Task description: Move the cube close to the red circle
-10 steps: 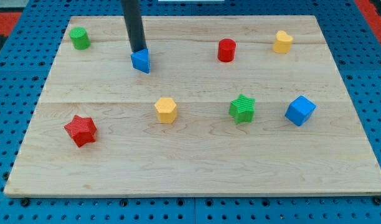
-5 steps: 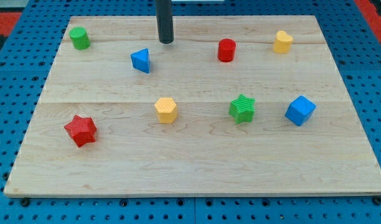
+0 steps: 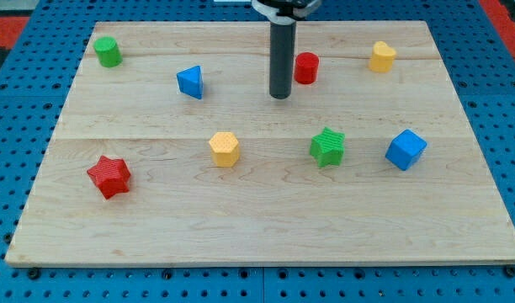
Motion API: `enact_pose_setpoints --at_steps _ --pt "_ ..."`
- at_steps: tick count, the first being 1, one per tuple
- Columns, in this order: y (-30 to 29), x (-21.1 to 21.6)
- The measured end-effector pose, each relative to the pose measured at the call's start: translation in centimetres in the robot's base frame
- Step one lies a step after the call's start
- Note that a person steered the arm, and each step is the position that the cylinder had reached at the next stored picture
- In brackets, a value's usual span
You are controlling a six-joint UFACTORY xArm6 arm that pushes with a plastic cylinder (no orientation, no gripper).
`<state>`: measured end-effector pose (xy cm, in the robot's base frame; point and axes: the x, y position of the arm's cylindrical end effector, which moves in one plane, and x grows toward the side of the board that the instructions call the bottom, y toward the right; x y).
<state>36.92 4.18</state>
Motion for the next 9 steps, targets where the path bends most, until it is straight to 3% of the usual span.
enact_pose_setpoints --at_steps 2,3,5,7,8,9 --pt "12.1 1.3" --pt "16.0 4.1" --pt "16.1 10.0" --pt "19.8 14.9" --pt "16.5 15.8" --pt "14.9 13.4"
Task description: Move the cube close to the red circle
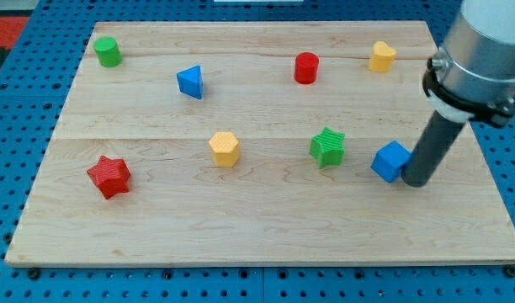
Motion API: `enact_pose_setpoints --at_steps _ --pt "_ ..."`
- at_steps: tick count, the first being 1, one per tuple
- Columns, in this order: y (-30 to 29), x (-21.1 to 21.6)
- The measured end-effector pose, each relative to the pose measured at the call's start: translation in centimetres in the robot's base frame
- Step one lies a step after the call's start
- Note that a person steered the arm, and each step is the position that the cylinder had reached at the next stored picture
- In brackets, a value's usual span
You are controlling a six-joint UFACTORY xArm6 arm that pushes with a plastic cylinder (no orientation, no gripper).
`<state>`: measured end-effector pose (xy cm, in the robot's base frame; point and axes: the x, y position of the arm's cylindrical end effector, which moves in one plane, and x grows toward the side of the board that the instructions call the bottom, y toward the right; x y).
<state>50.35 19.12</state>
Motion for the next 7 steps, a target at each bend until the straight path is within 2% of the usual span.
enact_pose_setpoints --at_steps 1,4,5,6,7 --pt "0.0 -1.8" --pt "-2.1 -1.5" --pt "-3.1 -6.5" --pt "-3.3 -8.8" --pt "-0.3 -5.3"
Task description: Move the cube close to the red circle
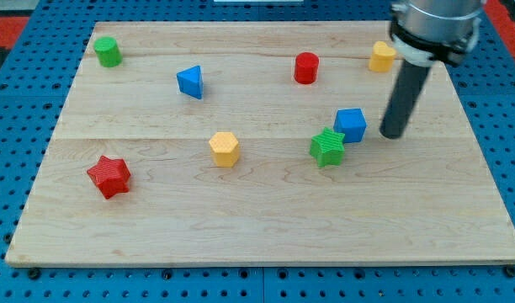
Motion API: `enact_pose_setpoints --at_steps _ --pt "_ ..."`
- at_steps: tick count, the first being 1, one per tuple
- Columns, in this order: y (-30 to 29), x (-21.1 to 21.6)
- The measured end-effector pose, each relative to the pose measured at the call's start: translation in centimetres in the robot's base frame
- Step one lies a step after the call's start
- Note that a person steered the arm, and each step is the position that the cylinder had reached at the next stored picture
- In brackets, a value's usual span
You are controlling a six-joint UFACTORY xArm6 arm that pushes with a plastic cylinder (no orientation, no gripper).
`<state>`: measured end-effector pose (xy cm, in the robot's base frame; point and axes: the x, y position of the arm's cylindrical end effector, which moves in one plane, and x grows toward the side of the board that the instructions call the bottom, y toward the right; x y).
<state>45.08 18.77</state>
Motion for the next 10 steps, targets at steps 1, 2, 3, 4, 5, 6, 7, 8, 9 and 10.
enact_pose_setpoints --at_steps 1,2,3,4,5,6,7,8,9,10 --pt "-1.2 1.3" --pt "-4.9 -0.4" --pt "-5.9 -5.0" --pt "-6.0 -5.5" --pt "-6.5 -5.1" --pt "-10.7 -8.1" --pt "-12.7 -8.9" --pt "-13.5 -7.1" --pt "-15.8 -10.0" --pt "-16.6 -11.9"
